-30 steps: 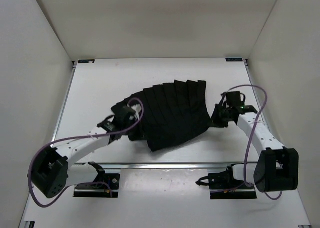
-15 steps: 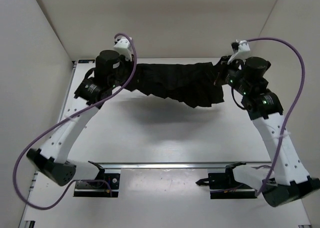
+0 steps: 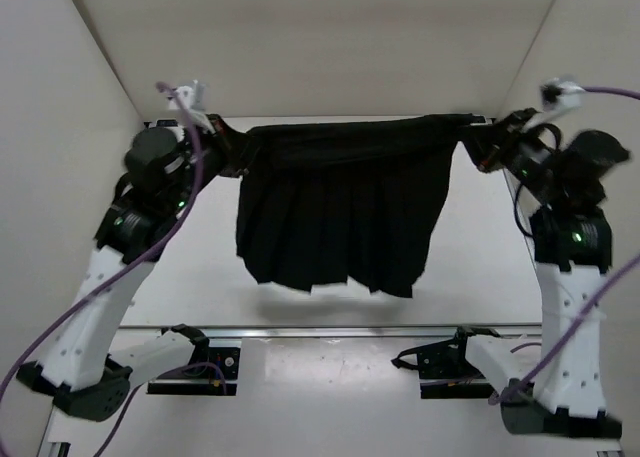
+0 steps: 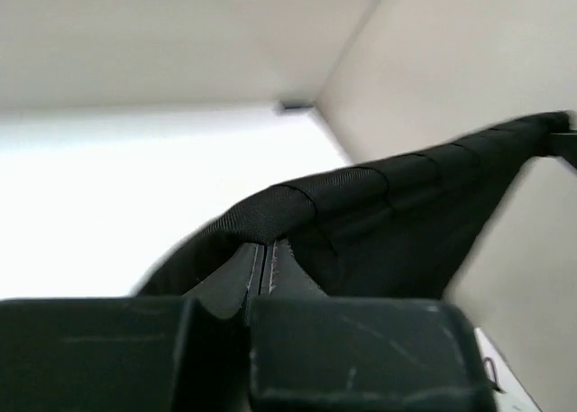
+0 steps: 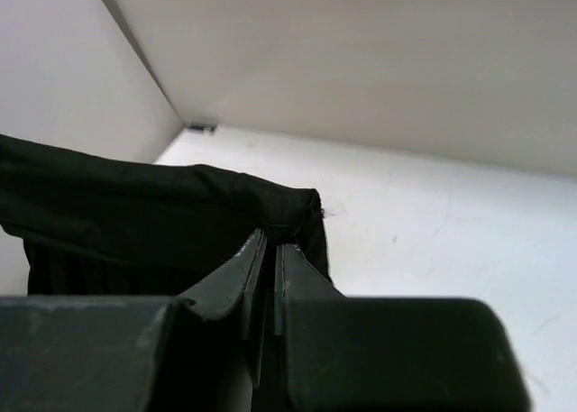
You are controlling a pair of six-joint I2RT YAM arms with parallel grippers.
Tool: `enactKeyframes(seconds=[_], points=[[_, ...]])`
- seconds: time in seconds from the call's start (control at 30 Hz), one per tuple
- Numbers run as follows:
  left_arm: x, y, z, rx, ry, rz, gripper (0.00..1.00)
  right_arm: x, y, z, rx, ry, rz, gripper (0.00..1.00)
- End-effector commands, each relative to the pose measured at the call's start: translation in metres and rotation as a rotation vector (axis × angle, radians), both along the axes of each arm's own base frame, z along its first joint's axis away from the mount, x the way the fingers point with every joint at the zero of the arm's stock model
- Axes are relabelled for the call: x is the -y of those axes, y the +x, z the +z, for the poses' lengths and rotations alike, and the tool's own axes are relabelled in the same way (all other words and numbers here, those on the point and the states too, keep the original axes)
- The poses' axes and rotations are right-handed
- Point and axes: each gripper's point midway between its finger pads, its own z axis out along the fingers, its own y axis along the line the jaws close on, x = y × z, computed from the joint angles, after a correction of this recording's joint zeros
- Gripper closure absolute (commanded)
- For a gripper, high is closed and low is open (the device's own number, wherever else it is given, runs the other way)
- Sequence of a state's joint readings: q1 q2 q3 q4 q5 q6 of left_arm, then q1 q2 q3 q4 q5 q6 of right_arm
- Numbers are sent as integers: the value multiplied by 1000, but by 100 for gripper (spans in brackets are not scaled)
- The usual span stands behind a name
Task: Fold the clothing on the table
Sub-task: Flatten the skirt out
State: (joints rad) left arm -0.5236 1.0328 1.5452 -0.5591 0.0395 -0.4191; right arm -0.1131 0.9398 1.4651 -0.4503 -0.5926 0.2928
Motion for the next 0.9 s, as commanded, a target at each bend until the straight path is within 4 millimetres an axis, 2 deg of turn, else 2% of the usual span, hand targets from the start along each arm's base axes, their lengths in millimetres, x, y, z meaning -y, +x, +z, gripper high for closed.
enactKeyframes(seconds=[0.0,0.03,0.07,0.13,0.17,0.2,0.27,0.3,0.37,0.43,0.47,0.5,0.53,0.57,0.6,0.63,0.67,0.7,0.77,0.8,0.87], points=[[-13,60,-103,-303,-15,154,100,11,81,-93,-261,-35,-121,99],[-12,66,-138,-381,-16,146,100,7,94,-114,-313,-47,-111,100],[-14,74,-147,-401,-47,152,100,-7,98,-130,-347,-47,-59,100],[-13,88,-195,-508,-31,172,100,-17,123,-187,-477,-32,-9,99],[-15,97,-221,-572,-8,185,100,-24,126,-200,-497,-24,10,100],[-15,102,-228,-583,1,188,100,-26,137,-225,-545,-20,14,100],[-11,122,-269,-667,45,196,100,-34,154,-271,-637,-43,47,100],[-7,128,-276,-673,60,185,100,-39,161,-275,-635,-60,58,100],[-3,156,-303,-716,97,212,100,-47,178,-315,-719,-81,85,100],[0,174,-322,-753,138,225,100,-59,199,-326,-733,-103,111,100],[2,186,-333,-769,148,231,100,-58,208,-345,-768,-114,109,100],[1,199,-340,-780,141,238,100,-65,218,-337,-752,-121,130,100],[3,205,-342,-781,131,238,99,-68,228,-349,-772,-128,144,100],[4,215,-348,-787,125,236,74,-74,240,-344,-759,-116,161,100],[2,226,-349,-784,114,244,49,-80,246,-343,-746,-114,181,96],[4,232,-350,-777,109,242,39,-80,257,-342,-729,-100,187,90],[4,239,-353,-777,100,244,21,-82,268,-337,-703,-101,184,79],[4,248,-349,-759,94,249,9,-79,274,-340,-702,-94,178,69],[0,258,-348,-744,108,264,2,-71,294,-319,-641,-77,147,47],[-4,266,-344,-730,116,277,1,-67,298,-322,-645,-71,141,42],[-4,273,-341,-716,138,280,1,-50,309,-309,-626,-45,110,38]])
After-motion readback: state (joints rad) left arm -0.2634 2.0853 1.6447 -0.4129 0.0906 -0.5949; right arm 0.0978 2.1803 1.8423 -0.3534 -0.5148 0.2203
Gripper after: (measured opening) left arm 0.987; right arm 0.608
